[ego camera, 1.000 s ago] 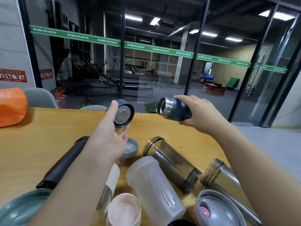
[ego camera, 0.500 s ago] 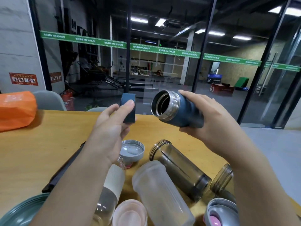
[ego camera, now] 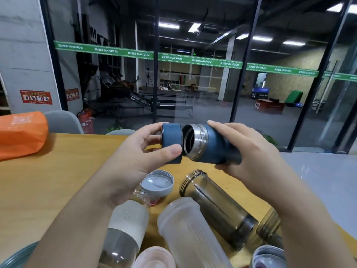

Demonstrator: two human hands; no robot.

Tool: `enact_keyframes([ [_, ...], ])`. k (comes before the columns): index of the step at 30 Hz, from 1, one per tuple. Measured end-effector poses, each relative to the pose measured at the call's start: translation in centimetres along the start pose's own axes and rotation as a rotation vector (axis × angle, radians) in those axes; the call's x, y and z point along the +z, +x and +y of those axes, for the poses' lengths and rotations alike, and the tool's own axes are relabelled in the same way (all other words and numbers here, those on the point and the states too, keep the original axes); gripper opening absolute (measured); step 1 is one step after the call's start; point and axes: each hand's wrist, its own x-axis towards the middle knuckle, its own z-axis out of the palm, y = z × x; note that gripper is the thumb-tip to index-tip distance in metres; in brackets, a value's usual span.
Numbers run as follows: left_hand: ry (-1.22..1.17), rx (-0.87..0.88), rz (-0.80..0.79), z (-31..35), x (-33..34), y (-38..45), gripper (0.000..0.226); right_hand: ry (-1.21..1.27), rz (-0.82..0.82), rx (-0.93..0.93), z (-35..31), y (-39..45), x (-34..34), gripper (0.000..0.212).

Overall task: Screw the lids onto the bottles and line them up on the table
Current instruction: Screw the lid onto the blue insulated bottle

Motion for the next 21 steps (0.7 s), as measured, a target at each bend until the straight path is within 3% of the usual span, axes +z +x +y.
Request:
enact_keyframes([
  [8, 0.323, 0.061, 0.066, 0.1, -0.1, -0.1, 0.070, -0.066, 0.039, -0.096, 0.1, 0.3, 1.2, 0.088],
  [12, 0.304, 0.022, 0.120, -0.5, 0.1, 0.3, 0.068, -0.139, 0.079, -0.136, 0.1, 0.4, 1.8, 0.088],
  [21, 0.266, -0.093, 0.077, -0.4, 1.2, 0.2, 0.077, -0.176, 0.087, -0.164, 0.0, 0.4, 2.4, 0.086],
])
